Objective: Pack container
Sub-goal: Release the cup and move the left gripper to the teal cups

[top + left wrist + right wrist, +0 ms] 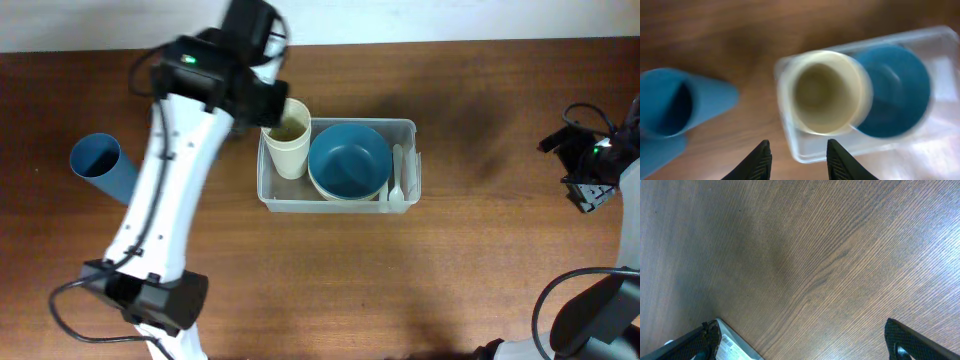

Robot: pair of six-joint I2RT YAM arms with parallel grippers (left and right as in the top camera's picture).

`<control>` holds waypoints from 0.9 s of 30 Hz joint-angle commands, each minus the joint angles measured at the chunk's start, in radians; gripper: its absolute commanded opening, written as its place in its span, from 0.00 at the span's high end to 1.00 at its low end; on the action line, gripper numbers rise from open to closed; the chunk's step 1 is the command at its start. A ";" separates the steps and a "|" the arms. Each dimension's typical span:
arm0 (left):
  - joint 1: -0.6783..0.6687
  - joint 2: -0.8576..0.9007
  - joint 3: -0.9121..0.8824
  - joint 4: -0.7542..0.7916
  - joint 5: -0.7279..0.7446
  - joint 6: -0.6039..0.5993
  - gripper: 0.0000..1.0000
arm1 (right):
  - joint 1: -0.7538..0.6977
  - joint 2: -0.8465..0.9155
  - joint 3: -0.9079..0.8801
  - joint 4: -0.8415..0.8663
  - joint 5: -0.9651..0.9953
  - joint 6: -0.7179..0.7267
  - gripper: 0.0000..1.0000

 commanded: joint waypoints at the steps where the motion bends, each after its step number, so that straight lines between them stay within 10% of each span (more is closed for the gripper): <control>1: 0.095 -0.006 0.026 0.020 -0.035 -0.034 0.61 | -0.004 -0.024 0.015 0.000 -0.002 0.008 0.01; 27: 0.226 0.268 0.026 0.101 -0.060 -0.008 0.47 | -0.004 -0.024 0.015 0.000 -0.002 0.008 0.01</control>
